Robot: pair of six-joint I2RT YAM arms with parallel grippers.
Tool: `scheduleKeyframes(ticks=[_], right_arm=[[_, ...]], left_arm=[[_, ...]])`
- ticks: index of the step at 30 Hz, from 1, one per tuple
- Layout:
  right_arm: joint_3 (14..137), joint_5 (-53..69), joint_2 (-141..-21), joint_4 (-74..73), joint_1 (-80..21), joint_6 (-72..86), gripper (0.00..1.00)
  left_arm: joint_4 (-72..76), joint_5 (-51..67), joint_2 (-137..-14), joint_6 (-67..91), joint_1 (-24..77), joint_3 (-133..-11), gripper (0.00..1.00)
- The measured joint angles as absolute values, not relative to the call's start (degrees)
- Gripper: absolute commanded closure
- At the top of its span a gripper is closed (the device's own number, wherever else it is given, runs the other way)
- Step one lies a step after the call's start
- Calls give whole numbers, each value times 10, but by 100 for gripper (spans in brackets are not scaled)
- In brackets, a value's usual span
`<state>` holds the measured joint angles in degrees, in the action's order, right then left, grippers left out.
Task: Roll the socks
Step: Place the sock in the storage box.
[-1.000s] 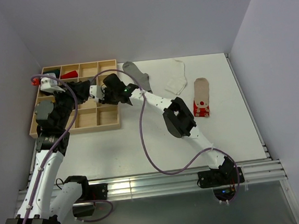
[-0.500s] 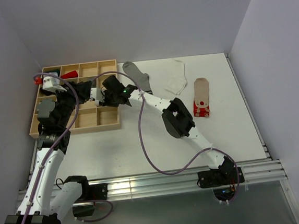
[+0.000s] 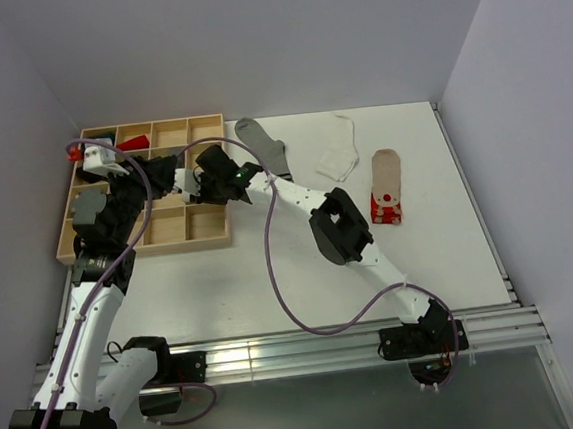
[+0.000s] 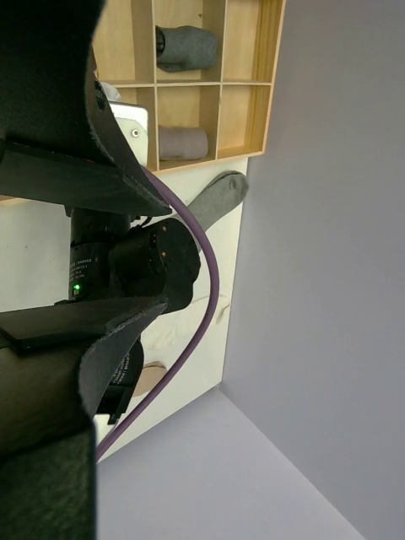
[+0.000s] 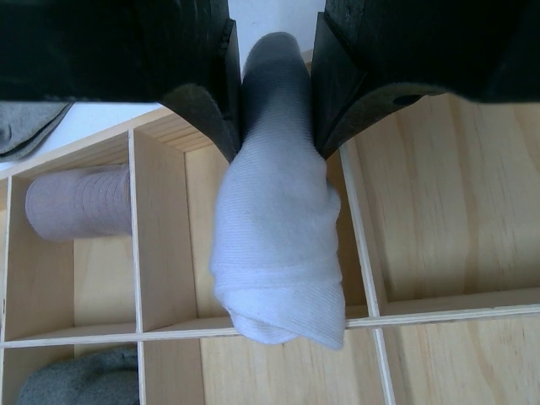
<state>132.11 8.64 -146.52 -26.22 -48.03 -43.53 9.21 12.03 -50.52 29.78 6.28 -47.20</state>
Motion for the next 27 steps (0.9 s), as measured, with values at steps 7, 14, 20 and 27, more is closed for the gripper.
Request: scheduleKeyframes(ticks=[7, 14, 20, 27], right_arm=[[1321, 87, -1465, -262, -480, -436, 68], [1321, 88, -1465, -262, -480, -442, 55], [1320, 89, -1465, -252, -480, -449, 47], [1320, 92, -1465, -244, -480, -451, 43]], left_arm=[[93, 122, -505, 298, 63, -472, 52], [93, 122, -505, 298, 63, -472, 52], [93, 122, -506, 298, 63, -472, 52], [93, 122, -510, 298, 63, -471, 52]])
